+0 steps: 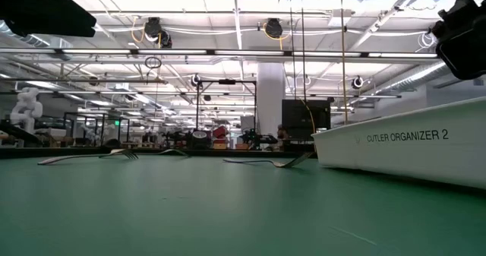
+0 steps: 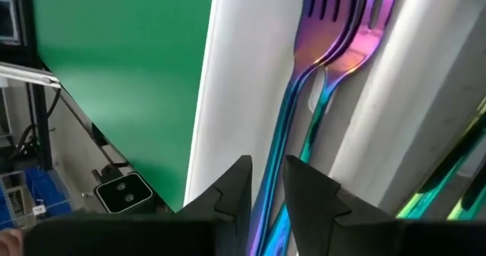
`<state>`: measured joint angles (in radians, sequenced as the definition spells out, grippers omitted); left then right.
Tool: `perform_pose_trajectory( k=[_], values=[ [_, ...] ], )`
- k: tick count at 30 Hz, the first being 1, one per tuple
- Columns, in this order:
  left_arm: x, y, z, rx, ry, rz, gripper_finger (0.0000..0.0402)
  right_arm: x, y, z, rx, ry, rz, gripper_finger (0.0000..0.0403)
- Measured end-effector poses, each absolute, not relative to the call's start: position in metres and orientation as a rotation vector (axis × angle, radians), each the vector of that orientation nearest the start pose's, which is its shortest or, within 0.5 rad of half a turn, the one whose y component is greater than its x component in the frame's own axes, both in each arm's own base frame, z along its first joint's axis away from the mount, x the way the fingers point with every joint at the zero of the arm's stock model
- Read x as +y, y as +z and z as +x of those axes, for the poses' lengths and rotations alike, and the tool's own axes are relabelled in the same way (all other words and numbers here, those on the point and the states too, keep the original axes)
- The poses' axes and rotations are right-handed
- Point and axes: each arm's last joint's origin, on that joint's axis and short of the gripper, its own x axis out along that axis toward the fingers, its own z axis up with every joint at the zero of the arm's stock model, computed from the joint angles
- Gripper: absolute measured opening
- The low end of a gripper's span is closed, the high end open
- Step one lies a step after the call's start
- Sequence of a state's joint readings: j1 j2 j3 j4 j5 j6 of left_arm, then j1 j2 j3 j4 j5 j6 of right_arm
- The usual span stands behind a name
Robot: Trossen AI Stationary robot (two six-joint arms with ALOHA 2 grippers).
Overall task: Sort silverware
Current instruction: Put the bottom right fork into the utensil organizer
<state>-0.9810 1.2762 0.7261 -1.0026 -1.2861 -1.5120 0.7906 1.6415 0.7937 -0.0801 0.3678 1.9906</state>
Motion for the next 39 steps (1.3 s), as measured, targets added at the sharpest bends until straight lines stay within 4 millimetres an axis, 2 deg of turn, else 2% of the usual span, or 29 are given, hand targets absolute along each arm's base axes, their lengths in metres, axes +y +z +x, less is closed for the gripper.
perform_pose_trajectory(
  k=[7, 20, 25, 33, 37, 39],
  values=[
    [-0.138, 0.203, 0.126, 0.309, 0.573, -0.050, 0.0199, 0.202, 0.156, 0.223, 0.799, -0.436, 1.318, 0.0068],
    [-0.142, 0.209, 0.128, 0.337, 0.560, -0.054, 0.0199, 0.182, 0.190, 0.231, 0.715, -0.333, 1.258, 0.0068],
    [-0.142, 0.209, 0.128, 0.343, 0.560, -0.054, 0.0199, 0.176, 0.220, 0.248, 0.634, -0.243, 1.168, 0.0068],
    [-0.142, 0.209, 0.128, 0.350, 0.556, -0.034, 0.0199, 0.155, 0.279, 0.285, 0.461, -0.127, 0.903, 0.0068],
    [-0.142, 0.209, 0.128, 0.374, 0.548, -0.018, 0.0199, 0.141, 0.296, 0.297, 0.405, -0.120, 0.806, 0.0068],
    [-0.141, 0.211, 0.127, 0.384, 0.542, -0.004, 0.0199, 0.133, 0.299, 0.301, 0.390, -0.134, 0.778, 0.0068]
  ],
)
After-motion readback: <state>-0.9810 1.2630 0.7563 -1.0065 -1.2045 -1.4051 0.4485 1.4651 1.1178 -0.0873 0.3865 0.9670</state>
